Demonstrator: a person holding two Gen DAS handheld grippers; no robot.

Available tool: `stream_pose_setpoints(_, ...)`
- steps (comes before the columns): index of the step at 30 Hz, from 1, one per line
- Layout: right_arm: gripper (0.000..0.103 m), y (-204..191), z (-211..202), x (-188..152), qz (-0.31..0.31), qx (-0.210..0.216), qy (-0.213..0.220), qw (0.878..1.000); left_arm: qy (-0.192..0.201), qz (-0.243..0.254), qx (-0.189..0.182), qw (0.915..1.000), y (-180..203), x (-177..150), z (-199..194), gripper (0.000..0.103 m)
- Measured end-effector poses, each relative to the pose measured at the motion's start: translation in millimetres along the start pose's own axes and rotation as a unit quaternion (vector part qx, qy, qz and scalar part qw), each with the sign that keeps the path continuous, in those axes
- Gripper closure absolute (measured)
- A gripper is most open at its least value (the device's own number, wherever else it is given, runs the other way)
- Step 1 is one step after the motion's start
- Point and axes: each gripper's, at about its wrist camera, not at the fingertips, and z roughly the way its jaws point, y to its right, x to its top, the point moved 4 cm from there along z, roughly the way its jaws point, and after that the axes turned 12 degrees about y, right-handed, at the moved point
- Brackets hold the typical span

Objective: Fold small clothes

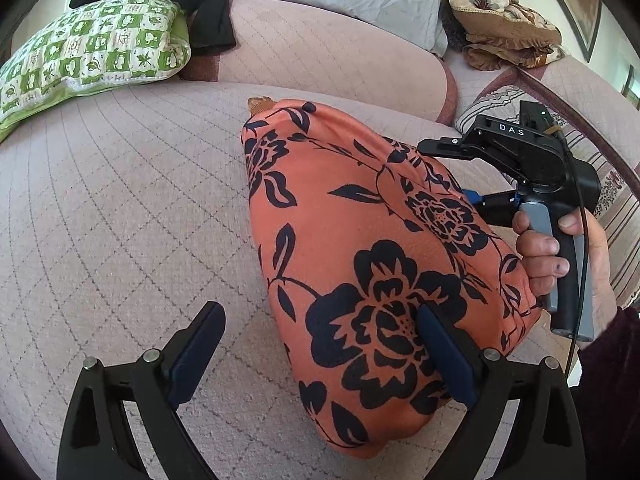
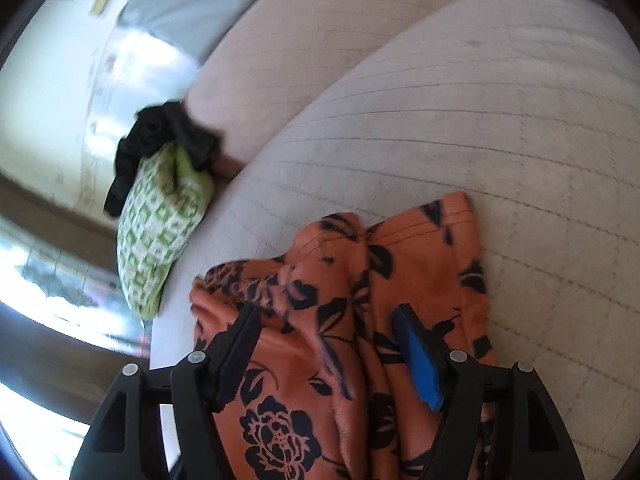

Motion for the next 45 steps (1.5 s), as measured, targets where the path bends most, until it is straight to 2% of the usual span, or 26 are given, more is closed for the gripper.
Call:
stream_pose_setpoints(2, 0.049, -3, -3, -3, -0.014, 0.003, 0.003, 1.000, 0.002, -0.002, -0.004, 1.0000, 1, 0, -1, 0.006)
stream_pose_setpoints(4, 0.059, -9, -6, -6, -0.050, -0.013, 0.005, 0.999, 0.004, 0.000, -0.005, 1.0000, 1, 0, -1, 0.006)
stream_pose_setpoints(7, 0.060, -20, -13, -9, -0.096, -0.057, 0.018, 0.994, 0.007, 0.004, -0.001, 1.0000, 2, 0, -2, 0.006)
stream_pose_setpoints(11, 0.056, -24, -23, -6, -0.111, -0.085, 0.054, 0.989, 0.013, 0.010, -0.001, 0.9999, 3, -2, -5, 0.006)
stream_pose_setpoints(14, 0.056, -22, -14, -15, -0.095, -0.051, 0.006, 0.994, 0.013, 0.009, -0.002, 0.9999, 1, -2, -5, 0.006)
stream_pose_setpoints(15, 0.055, -23, -10, -19, -0.107, -0.051, -0.003, 0.993, 0.013, 0.008, -0.004, 0.9999, 1, -2, -5, 0.006)
stream_pose_setpoints(17, 0.067, -25, -7, -22, -0.124, -0.058, -0.006, 0.990, 0.016, 0.007, -0.007, 0.9998, 1, -2, -6, 0.006)
stream_pose_setpoints(18, 0.082, -25, -8, -22, -0.127, -0.061, -0.002, 0.990, 0.016, 0.007, -0.007, 0.9998, 0, -2, -7, 0.006)
stream_pose_setpoints(19, 0.091, -27, -11, -22, -0.133, -0.063, 0.006, 0.989, 0.017, 0.007, -0.008, 0.9998, 0, -2, -8, 0.006)
stream_pose_setpoints(21, 0.092, -35, -18, -23, -0.154, -0.068, 0.027, 0.985, 0.024, 0.006, -0.012, 0.9996, -1, -1, -12, 0.006)
stream_pose_setpoints(25, 0.092, -63, -38, -29, -0.221, -0.103, 0.086, 0.966, 0.051, 0.021, -0.025, 0.9982, 2, 1, -24, 0.007)
stream_pose_setpoints(28, 0.093, -70, -48, -29, -0.244, -0.131, 0.114, 0.954, 0.068, 0.042, -0.029, 0.9964, 5, 1, -32, 0.007)
stream_pose_setpoints(30, 0.093, -62, -47, -26, -0.234, -0.146, 0.109, 0.955, 0.076, 0.050, -0.026, 0.9956, 6, 3, -35, 0.007)
stream_pose_setpoints(34, 0.093, -15, -35, -18, -0.187, -0.218, 0.080, 0.955, 0.085, 0.023, -0.015, 0.9960, -5, 7, -39, 0.007)
stream_pose_setpoints(36, 0.094, 1, -33, -14, -0.140, -0.205, 0.057, 0.967, 0.075, 0.019, 0.002, 0.9970, -11, 6, -33, 0.006)
stream_pose_setpoints(38, 0.092, 4, -35, -12, -0.121, -0.189, 0.052, 0.973, 0.038, 0.028, 0.018, 0.9987, -13, -2, -19, 0.006)
stream_pose_setpoints(40, 0.091, -1, -43, -10, -0.104, -0.173, 0.053, 0.978, 0.017, 0.003, 0.008, 0.9998, -17, -7, -11, 0.006)
stream_pose_setpoints(43, 0.091, -10, -62, -3, -0.079, -0.148, 0.085, 0.982, 0.011, -0.005, 0.002, 0.9999, -19, -9, -9, 0.006)
stream_pose_setpoints(45, 0.090, -32, -64, -4, -0.106, -0.126, 0.116, 0.980, 0.013, -0.002, 0.004, 0.9999, -17, -10, -9, 0.006)
